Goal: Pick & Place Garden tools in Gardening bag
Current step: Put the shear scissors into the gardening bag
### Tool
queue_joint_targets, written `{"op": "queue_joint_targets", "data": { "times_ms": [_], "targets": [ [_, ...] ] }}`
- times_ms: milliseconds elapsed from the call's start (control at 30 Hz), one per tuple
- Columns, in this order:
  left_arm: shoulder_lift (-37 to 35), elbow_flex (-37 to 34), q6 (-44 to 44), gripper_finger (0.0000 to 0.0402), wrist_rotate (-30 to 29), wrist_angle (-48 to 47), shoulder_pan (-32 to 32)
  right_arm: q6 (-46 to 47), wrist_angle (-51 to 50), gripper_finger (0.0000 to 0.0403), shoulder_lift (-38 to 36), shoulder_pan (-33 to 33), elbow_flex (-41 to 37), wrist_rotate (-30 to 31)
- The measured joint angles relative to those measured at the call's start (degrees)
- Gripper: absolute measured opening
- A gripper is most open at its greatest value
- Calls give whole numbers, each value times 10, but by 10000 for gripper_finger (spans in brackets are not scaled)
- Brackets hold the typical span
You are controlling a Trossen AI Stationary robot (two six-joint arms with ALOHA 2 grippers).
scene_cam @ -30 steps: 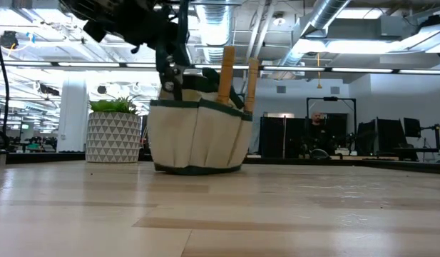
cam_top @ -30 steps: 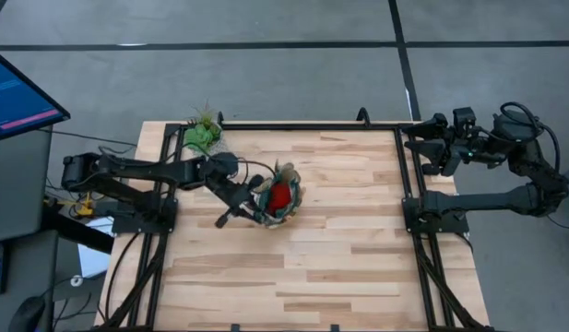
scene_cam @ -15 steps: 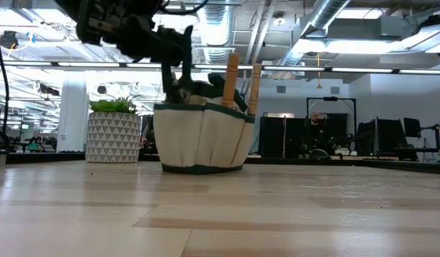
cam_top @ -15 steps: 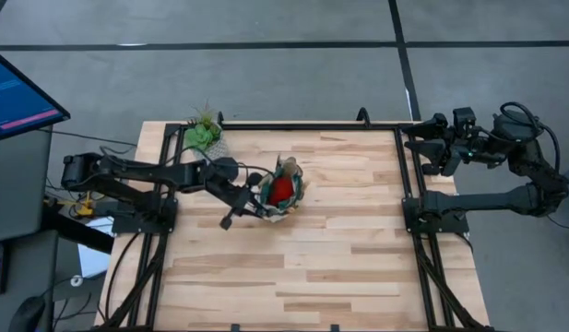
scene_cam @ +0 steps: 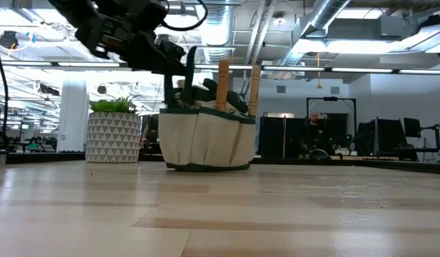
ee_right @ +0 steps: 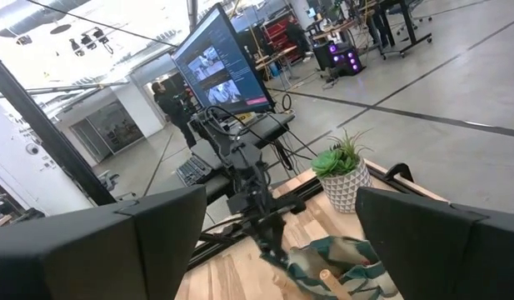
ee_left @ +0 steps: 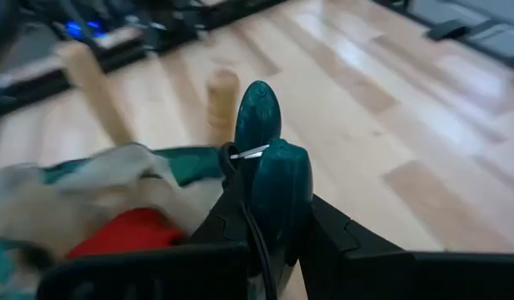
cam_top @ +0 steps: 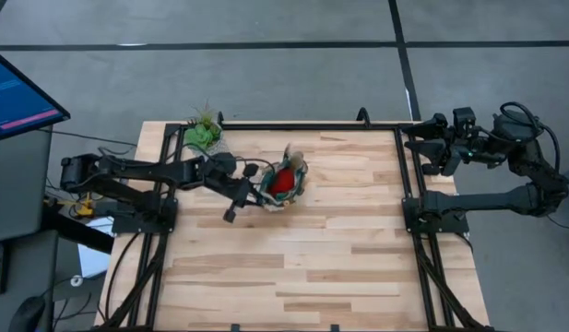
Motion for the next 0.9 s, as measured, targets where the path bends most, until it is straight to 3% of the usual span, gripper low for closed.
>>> {"op": "queue_joint_targets", "data": {
  "times_ms": [200,467,600,767,900],
  "targets": [
    [7,0,48,30,-17,7,31,0,0,301,0,0,0,0],
    [90,0,97,31,6,25,53,11,0,301,0,0,0,0],
    [60,9,26,31,53,0,45,24,0,301,0,0,0,-2],
    [-16,19,-91,31,153,6,43,6,0,301,0,0,0,-3],
    [-42,18,-116,31,142,-2,40,-11,0,301,0,0,0,-7]
  ]
}}
